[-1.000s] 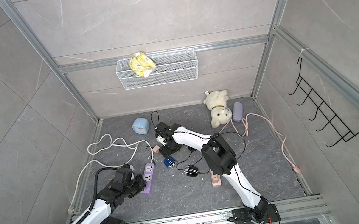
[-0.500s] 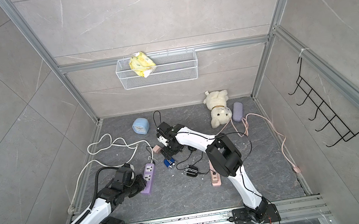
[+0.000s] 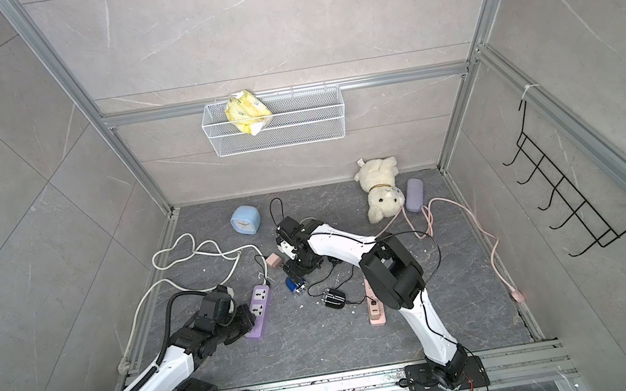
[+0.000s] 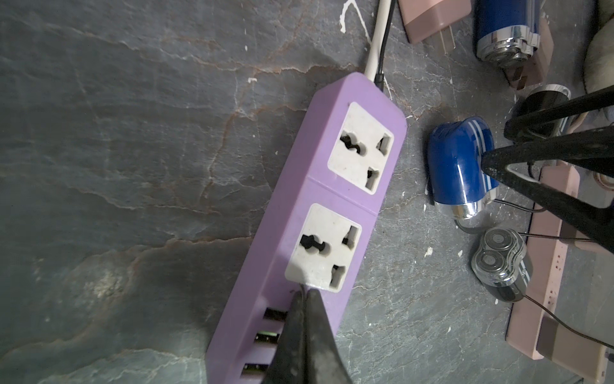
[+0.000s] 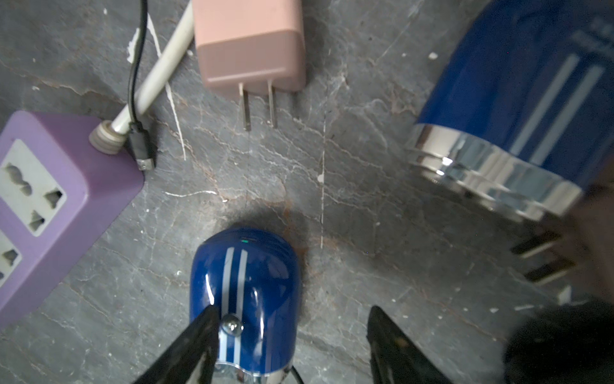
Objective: Unplug the electric shaver
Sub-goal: Adjust the electric shaver at the center of the board.
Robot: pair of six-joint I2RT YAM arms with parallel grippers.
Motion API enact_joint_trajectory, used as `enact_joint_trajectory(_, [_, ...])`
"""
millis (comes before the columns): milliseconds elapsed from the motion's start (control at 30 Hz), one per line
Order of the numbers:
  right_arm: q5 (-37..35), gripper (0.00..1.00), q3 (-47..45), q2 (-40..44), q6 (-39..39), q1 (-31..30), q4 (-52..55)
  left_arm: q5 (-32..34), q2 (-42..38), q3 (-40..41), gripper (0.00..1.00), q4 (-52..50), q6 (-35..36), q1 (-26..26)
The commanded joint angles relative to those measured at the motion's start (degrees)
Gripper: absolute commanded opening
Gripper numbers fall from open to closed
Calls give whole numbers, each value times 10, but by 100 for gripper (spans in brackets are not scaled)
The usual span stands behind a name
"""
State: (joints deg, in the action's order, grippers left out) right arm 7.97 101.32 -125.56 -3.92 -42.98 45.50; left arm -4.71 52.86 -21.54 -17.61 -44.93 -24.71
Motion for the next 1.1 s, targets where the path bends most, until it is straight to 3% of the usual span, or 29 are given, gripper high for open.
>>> enact_joint_trajectory(0, [2, 71, -11, 20, -9, 0, -2, -6, 4, -17, 4, -10, 12, 2])
enact_joint_trajectory(1067, [-23, 71, -21, 33, -17, 5, -7, -6, 1, -24, 4, -15, 14, 2])
